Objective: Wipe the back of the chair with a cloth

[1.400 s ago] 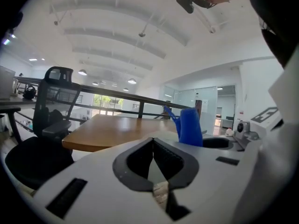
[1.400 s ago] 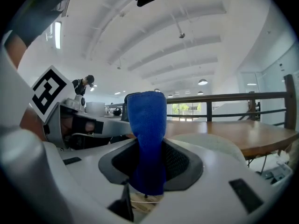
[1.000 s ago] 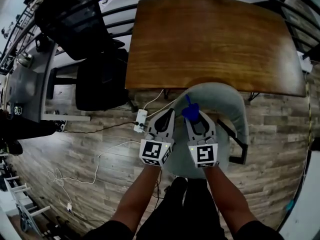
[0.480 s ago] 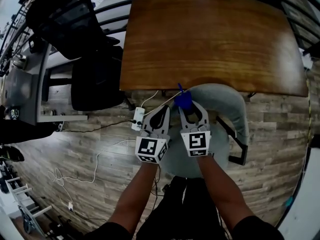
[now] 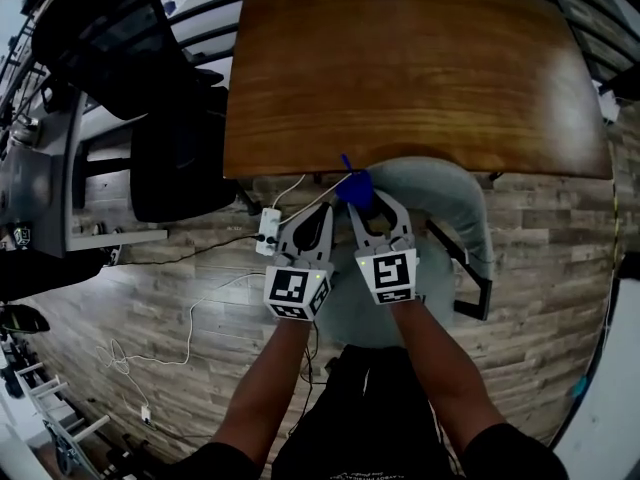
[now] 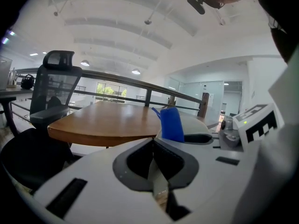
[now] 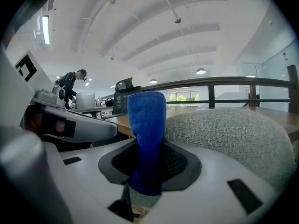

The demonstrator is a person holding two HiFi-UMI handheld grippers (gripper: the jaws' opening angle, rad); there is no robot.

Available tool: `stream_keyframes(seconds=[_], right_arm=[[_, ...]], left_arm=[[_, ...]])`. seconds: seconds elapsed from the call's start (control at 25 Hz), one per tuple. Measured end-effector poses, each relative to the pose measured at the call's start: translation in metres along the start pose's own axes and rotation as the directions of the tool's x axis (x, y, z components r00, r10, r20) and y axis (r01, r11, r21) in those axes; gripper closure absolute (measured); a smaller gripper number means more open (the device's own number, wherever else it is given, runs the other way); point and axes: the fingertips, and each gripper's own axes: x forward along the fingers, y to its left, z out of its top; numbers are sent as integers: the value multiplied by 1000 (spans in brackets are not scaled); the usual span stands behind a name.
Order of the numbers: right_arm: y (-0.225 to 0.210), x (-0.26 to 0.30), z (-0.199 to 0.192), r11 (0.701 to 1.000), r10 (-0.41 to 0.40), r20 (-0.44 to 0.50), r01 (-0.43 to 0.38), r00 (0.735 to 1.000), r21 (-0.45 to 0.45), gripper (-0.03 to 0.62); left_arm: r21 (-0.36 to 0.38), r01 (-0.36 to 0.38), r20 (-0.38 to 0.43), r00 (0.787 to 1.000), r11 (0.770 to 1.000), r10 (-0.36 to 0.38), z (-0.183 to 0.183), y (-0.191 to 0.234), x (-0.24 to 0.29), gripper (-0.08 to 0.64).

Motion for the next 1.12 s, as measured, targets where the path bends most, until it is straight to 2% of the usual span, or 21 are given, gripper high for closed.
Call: stream_keyframes(seconds=[0.12, 0.52, 0.72, 1.12], right_arm=[[-1, -1, 2, 1000, 8, -2, -8, 1000, 1, 465], [-36, -13, 5, 997, -59, 11, 59, 998, 43, 465], [-57, -22, 3, 993, -104, 12, 103, 995, 49, 465], [-93, -43, 1, 977, -207, -5, 207, 978, 59, 465]], left_arm=[[4, 16, 3, 1000, 1000, -16, 4, -6, 4, 552], [0, 57, -10, 998, 998, -57, 0, -27, 17, 552], [-5, 89, -9, 996, 996, -89, 1, -47, 26, 552], [-18, 107, -30, 994, 994, -107, -3, -75, 45, 552]])
